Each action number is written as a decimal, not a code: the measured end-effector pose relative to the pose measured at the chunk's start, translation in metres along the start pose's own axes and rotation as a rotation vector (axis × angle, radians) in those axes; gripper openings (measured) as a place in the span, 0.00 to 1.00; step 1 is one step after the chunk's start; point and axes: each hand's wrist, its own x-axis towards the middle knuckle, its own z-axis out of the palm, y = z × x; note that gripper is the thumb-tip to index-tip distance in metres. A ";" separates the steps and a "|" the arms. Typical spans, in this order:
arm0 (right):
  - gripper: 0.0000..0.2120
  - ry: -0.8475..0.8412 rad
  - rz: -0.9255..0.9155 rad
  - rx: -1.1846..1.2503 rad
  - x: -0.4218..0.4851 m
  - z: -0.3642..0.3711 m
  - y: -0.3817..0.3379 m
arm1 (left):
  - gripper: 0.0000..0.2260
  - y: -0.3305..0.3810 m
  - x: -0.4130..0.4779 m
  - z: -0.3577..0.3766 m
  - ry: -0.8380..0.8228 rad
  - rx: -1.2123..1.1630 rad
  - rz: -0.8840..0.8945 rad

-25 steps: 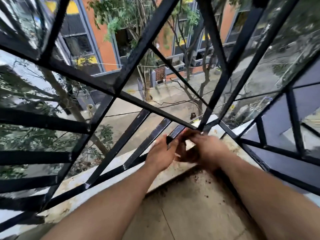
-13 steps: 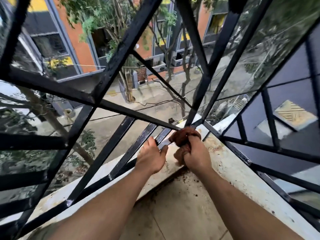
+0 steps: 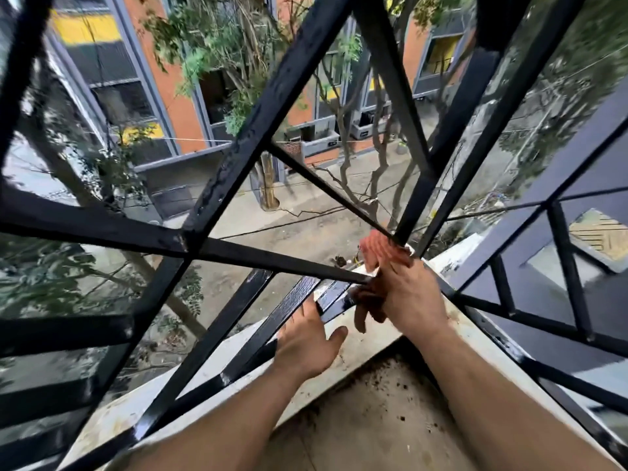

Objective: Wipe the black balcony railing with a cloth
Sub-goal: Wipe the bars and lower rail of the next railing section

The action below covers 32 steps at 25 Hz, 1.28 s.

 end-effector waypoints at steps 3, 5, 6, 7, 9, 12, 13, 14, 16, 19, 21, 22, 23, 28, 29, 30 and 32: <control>0.31 -0.108 0.209 0.595 -0.034 0.040 -0.033 | 0.38 -0.007 -0.001 0.001 -0.057 0.051 -0.016; 0.34 -0.128 0.047 0.649 -0.035 0.045 -0.017 | 0.36 -0.006 -0.001 0.002 -0.001 0.100 -0.027; 0.37 -0.112 -0.010 0.551 -0.030 0.031 0.002 | 0.36 -0.007 0.000 0.003 0.015 0.096 -0.044; 0.37 -0.120 -0.055 0.440 -0.021 0.018 0.019 | 0.37 -0.006 0.002 0.003 0.023 0.084 -0.046; 0.33 -0.005 -0.082 0.294 -0.011 -0.001 0.048 | 0.39 -0.006 -0.001 0.005 0.029 0.070 -0.054; 0.32 0.052 0.000 0.465 -0.014 0.005 0.028 | 0.40 -0.005 0.000 0.005 0.029 0.037 -0.064; 0.34 -0.080 0.069 0.593 -0.016 0.021 0.010 | 0.40 -0.006 -0.001 0.006 0.020 0.042 -0.058; 0.35 -0.178 0.137 0.680 -0.018 0.037 -0.006 | 0.40 -0.004 -0.003 0.004 0.016 0.031 -0.063; 0.31 -0.221 0.222 0.693 -0.011 0.037 -0.019 | 0.40 0.001 -0.002 -0.001 0.008 0.012 -0.098; 0.23 -0.187 -0.016 0.387 -0.010 -0.019 -0.015 | 0.41 0.013 -0.012 -0.021 -0.115 0.020 -0.175; 0.23 -0.027 -0.206 0.413 -0.009 -0.057 0.000 | 0.36 0.030 -0.031 -0.040 -0.164 0.079 -0.147; 0.25 0.041 -0.306 0.369 -0.006 -0.068 0.004 | 0.31 0.039 -0.042 -0.053 -0.126 0.127 -0.096; 0.26 0.064 -0.388 0.317 -0.003 -0.065 0.003 | 0.26 0.046 -0.053 -0.067 -0.045 0.162 -0.042; 0.12 -0.056 -0.018 0.883 0.008 -0.005 -0.034 | 0.18 0.051 -0.096 -0.126 0.327 -0.042 0.041; 0.15 -0.044 0.075 1.086 0.000 -0.011 -0.054 | 0.19 0.048 -0.099 -0.131 0.295 -0.045 0.065; 0.15 -0.042 0.102 1.240 -0.017 -0.029 -0.076 | 0.19 0.045 -0.100 -0.133 0.241 -0.040 0.070; 0.10 0.099 0.059 1.496 -0.042 -0.060 -0.120 | 0.16 0.043 -0.111 -0.140 0.254 -0.006 0.053</control>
